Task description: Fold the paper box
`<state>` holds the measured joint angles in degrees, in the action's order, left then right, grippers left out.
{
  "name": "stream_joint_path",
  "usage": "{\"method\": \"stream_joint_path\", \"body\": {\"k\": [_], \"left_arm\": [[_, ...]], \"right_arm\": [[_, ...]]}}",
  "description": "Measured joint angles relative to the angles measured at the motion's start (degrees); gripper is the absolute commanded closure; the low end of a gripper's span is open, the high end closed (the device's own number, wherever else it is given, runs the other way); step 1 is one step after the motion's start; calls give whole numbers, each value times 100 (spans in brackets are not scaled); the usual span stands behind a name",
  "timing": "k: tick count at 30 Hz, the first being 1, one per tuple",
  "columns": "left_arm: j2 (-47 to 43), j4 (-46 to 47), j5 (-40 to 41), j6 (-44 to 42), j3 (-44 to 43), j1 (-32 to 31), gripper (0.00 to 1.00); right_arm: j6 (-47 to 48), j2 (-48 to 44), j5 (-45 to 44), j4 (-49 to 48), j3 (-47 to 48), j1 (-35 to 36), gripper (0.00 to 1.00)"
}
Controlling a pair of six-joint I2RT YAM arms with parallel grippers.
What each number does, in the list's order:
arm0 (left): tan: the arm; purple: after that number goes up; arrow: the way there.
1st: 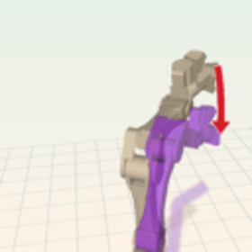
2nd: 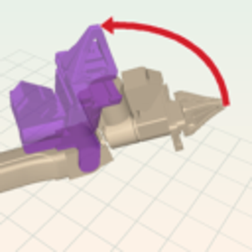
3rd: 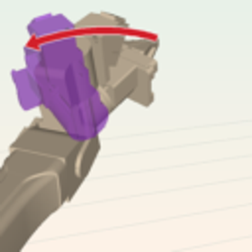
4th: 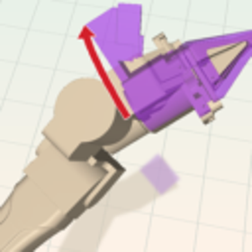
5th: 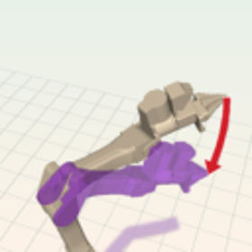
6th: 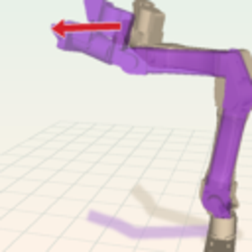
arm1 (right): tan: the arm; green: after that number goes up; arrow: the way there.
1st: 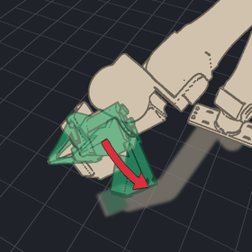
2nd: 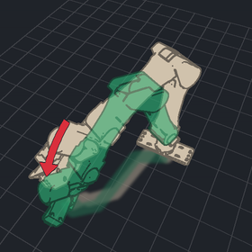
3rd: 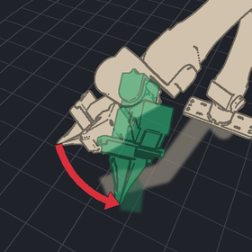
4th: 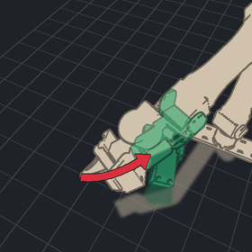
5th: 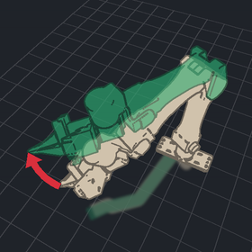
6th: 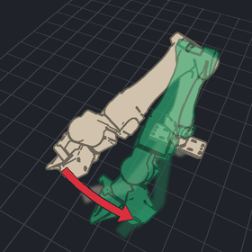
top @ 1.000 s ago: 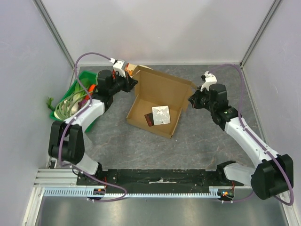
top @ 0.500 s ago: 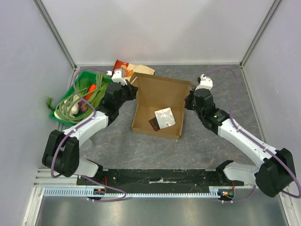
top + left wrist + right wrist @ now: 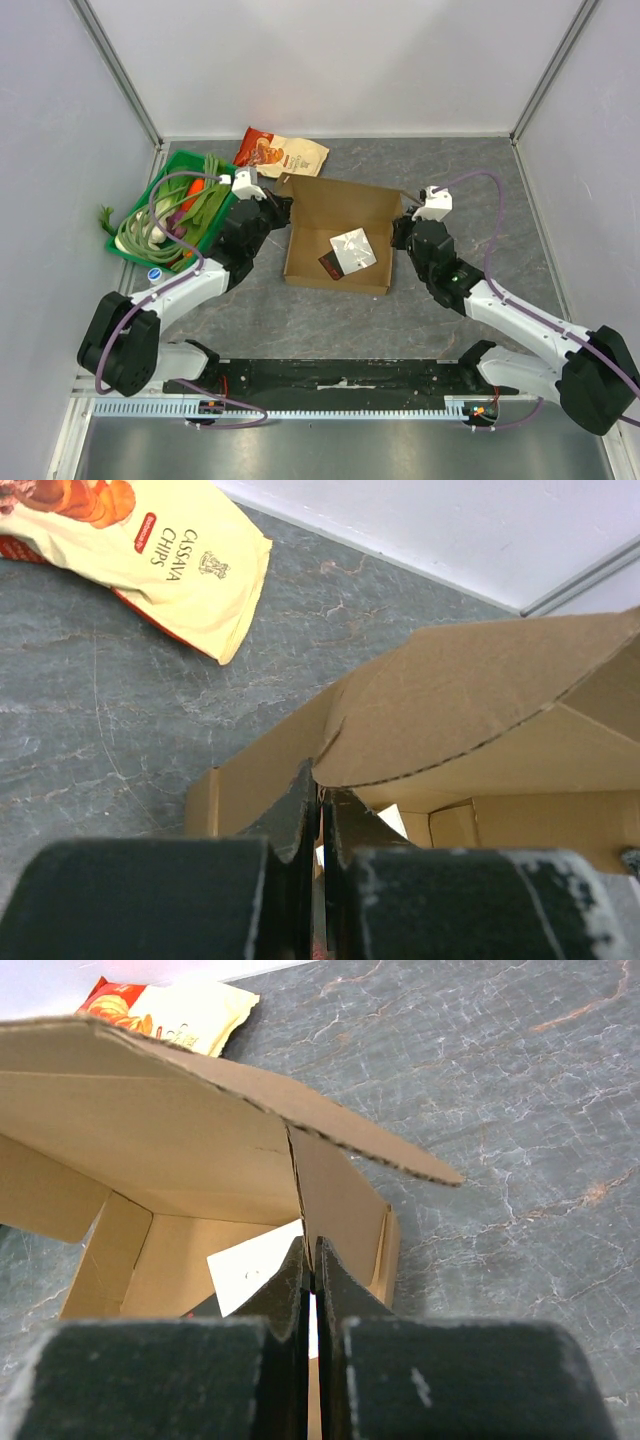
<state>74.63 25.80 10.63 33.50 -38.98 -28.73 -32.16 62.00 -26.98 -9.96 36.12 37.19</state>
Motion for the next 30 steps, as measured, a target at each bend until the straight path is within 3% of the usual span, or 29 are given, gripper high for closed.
{"method": "stream_joint_path", "body": {"k": [11,25,30], "left_arm": [[-212,-269,645,649,155,-369,98],[-741,125,901,717,1025,-651,98],[-879,463,879,721,1438,-680,98]], "right_arm": [[105,-260,-507,-492,-485,450,100],[258,-695,-909,-981,-1141,949,100],[258,-1045,-870,-999,-1445,1045,89]]}}
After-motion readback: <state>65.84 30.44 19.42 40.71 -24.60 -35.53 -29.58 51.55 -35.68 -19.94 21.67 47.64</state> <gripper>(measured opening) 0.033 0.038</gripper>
